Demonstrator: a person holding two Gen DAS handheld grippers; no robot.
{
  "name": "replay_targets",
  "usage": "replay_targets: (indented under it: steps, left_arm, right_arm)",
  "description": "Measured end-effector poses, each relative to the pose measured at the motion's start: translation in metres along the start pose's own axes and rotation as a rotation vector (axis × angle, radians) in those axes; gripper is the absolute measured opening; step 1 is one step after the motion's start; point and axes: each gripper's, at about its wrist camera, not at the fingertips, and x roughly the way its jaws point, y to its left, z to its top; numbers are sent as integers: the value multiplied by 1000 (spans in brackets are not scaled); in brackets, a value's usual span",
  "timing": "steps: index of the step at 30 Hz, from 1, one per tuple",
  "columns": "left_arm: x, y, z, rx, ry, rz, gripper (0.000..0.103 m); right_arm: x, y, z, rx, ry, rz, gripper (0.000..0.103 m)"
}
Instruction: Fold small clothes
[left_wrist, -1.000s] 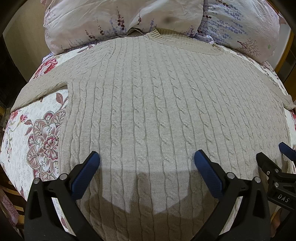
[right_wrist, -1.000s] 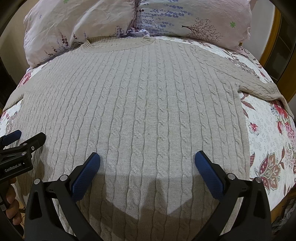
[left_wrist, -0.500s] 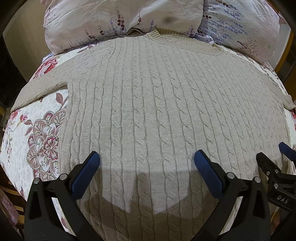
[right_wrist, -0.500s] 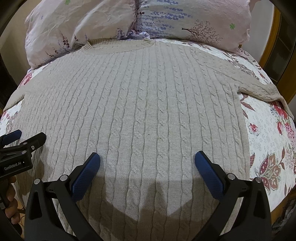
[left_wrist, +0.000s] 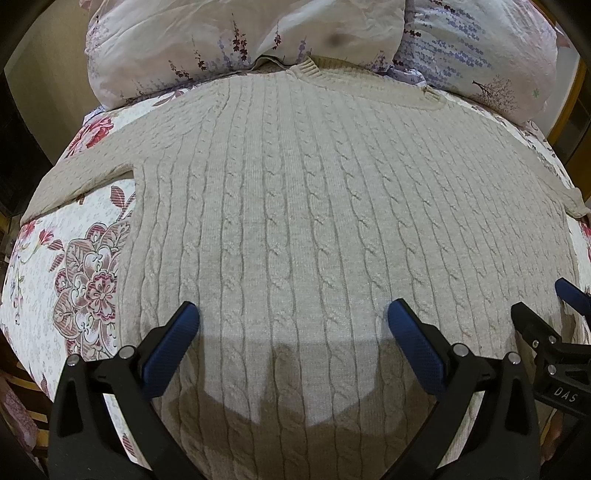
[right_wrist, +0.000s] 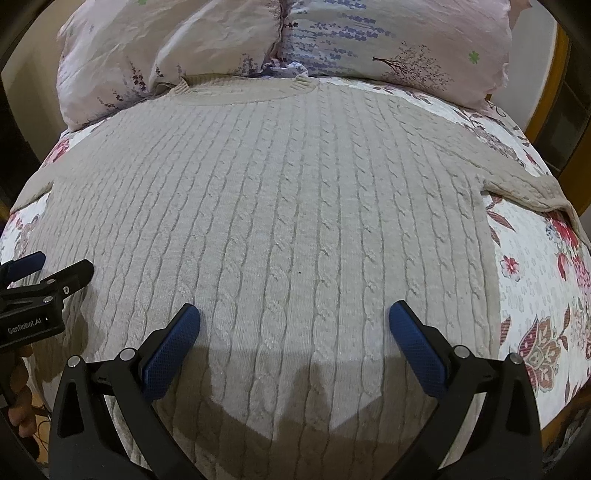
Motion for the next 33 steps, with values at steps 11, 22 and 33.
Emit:
replay_targets:
  steps: [11, 22, 33]
  left_arm:
    - [1, 1, 0, 1, 1, 0, 101]
    - [-1, 16, 12, -70, 14, -33, 101]
    - [-13, 123, 39, -364, -100, -2, 101]
  right_arm:
    - [3, -2, 4, -108, -5, 67, 102]
    - [-14, -214, 50, 530, -141, 85, 100]
    - [0, -445, -5, 1376, -264, 97, 46]
